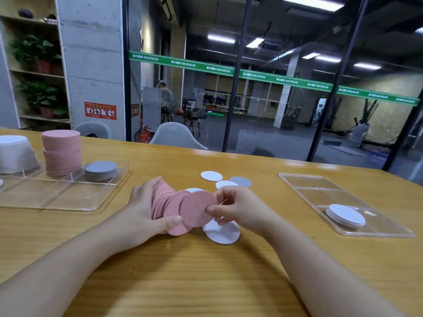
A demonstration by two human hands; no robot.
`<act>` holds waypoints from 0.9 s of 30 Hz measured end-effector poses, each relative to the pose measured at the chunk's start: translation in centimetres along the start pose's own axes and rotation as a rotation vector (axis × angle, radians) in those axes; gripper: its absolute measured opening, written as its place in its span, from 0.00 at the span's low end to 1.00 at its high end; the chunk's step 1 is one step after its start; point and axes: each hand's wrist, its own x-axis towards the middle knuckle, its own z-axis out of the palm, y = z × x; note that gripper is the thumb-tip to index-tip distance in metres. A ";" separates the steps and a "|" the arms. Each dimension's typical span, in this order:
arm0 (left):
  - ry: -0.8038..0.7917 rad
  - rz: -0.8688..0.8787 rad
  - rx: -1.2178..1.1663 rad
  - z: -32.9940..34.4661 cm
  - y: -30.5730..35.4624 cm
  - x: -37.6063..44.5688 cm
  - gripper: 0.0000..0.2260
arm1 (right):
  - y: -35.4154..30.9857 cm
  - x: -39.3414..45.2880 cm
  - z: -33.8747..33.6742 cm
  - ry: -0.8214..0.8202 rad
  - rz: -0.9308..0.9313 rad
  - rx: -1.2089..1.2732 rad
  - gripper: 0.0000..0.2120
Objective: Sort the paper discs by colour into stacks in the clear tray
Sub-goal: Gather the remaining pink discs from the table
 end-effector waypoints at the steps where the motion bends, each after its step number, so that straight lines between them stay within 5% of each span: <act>1: -0.001 0.001 -0.003 0.0 0.0 0.0 0.44 | 0.1 0.1 0.6 0.012 -0.013 -0.050 0.07; 8: 0.042 0.013 -0.010 -0.1 -0.4 0.0 0.46 | -0.5 0.0 3.1 0.128 -0.156 -0.258 0.11; 14: -0.002 0.069 -0.111 -0.4 -0.4 0.1 0.45 | -0.3 0.2 3.7 0.231 -0.128 -0.049 0.03; 23: -0.194 0.072 -0.234 0.1 0.1 0.0 0.47 | -1.0 0.9 5.9 0.100 0.100 0.309 0.33; 27: -0.204 0.071 -0.185 0.4 0.5 -0.1 0.45 | -0.7 1.1 6.0 0.072 0.104 0.372 0.24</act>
